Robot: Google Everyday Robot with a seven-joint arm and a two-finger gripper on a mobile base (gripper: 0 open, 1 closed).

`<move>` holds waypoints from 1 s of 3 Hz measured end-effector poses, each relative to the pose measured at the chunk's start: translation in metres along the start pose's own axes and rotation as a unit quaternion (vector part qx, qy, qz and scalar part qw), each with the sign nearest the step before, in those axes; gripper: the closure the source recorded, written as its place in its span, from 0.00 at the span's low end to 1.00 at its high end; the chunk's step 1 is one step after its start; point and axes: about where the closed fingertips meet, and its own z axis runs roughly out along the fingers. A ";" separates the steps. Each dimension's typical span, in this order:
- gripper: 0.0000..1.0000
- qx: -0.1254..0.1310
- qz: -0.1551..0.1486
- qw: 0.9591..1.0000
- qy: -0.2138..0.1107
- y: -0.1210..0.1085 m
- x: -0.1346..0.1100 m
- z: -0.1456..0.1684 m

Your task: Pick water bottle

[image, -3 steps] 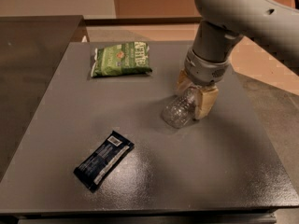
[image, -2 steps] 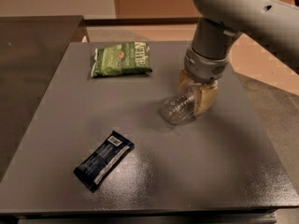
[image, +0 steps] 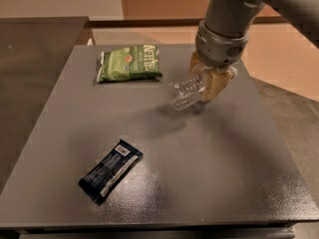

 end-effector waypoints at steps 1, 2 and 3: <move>1.00 0.029 0.001 1.000 0.003 -0.003 -0.014 -0.035; 1.00 0.063 0.001 0.998 -0.003 -0.011 -0.025 -0.061; 1.00 0.064 0.001 0.998 -0.003 -0.011 -0.025 -0.061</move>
Offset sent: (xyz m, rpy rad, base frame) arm -0.0240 0.0189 0.0931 0.0478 -0.0961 -0.0144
